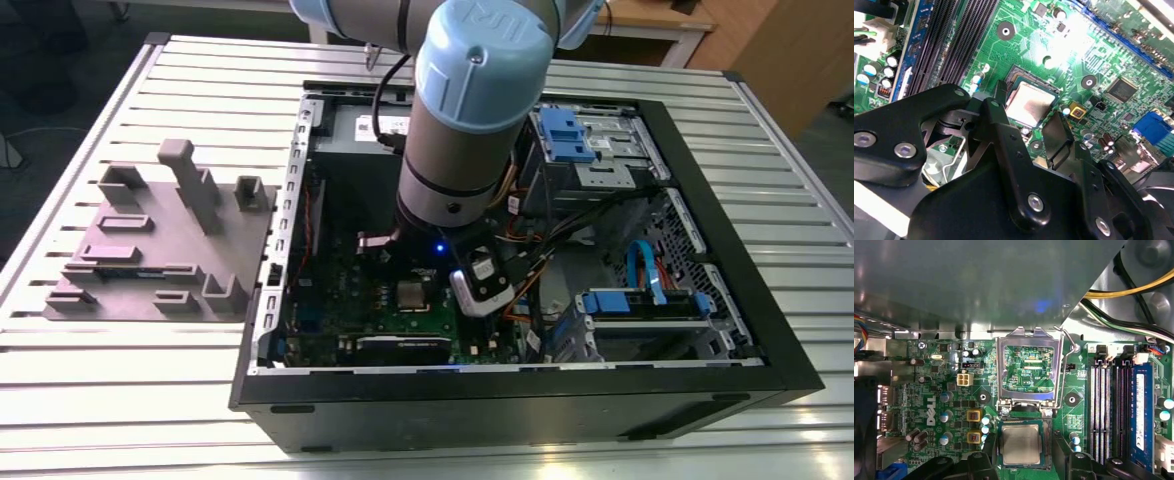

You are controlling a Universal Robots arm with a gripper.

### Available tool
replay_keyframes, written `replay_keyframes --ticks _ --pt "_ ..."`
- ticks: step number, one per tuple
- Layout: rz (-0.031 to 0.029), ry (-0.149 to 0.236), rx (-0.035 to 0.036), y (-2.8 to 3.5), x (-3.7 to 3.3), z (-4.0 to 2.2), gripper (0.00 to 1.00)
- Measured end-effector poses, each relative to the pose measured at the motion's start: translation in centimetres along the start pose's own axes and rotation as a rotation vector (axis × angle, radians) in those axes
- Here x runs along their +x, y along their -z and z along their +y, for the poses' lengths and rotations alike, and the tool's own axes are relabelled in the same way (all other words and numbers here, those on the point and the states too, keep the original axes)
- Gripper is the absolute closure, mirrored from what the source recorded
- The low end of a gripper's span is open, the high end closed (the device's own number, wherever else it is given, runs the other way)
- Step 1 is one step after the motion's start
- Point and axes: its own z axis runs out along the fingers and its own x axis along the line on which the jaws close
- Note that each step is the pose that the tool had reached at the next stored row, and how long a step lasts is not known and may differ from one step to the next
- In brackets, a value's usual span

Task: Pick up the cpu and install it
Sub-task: 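Place the cpu into insertion slot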

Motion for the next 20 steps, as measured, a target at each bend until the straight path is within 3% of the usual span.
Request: replay_keyframes --ticks 3,13,15,16,20 --pt "0.0 0.0 -0.0014 -0.13 0.01 0.0 0.44" --pt "0.0 0.001 -0.018 -0.56 -0.01 -0.03 0.44" --pt "-0.0004 0.002 -0.0184 -0.57 -0.03 -0.05 0.46" --pt "-0.0001 0.002 -0.0184 -0.57 -0.03 -0.07 0.51" --pt "0.0 0.001 -0.0187 -0.57 -0.01 -0.09 0.53"
